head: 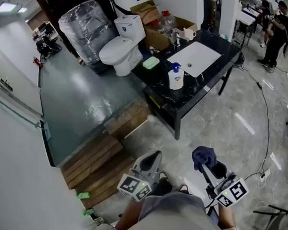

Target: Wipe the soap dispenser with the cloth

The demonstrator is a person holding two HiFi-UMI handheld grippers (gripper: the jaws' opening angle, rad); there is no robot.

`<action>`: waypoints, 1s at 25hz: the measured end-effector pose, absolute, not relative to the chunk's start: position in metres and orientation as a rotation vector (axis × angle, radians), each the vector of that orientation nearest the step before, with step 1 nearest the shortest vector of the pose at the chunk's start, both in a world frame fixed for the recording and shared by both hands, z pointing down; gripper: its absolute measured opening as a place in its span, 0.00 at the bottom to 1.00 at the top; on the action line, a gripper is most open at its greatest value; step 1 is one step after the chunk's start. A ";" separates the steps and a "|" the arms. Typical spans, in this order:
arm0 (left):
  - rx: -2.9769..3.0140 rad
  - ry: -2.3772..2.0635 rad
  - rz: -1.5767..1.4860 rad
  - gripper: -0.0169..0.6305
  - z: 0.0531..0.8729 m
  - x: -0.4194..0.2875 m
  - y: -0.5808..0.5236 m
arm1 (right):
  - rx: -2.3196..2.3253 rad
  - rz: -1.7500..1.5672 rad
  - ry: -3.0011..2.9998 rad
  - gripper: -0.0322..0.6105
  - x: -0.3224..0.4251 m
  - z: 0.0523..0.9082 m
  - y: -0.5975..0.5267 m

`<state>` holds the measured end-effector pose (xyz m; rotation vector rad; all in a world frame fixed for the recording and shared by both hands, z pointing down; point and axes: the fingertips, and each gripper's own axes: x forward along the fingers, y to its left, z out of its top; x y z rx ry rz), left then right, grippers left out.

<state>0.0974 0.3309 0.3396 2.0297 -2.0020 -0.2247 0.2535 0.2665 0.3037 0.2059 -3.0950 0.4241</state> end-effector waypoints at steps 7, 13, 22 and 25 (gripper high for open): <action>2.107 -1.984 -0.243 0.04 0.328 0.051 0.327 | 0.169 0.379 -3.126 0.23 0.199 0.295 0.272; 2.127 -2.007 -0.220 0.04 0.323 0.018 0.316 | 0.208 0.379 -3.123 0.23 0.165 0.295 0.264; 2.176 -1.980 -0.189 0.04 0.316 0.006 0.283 | 0.293 0.332 -3.091 0.23 0.138 0.297 0.239; 2.162 -2.000 -0.184 0.04 0.317 -0.001 0.265 | 0.326 0.327 -3.063 0.23 0.128 0.302 0.223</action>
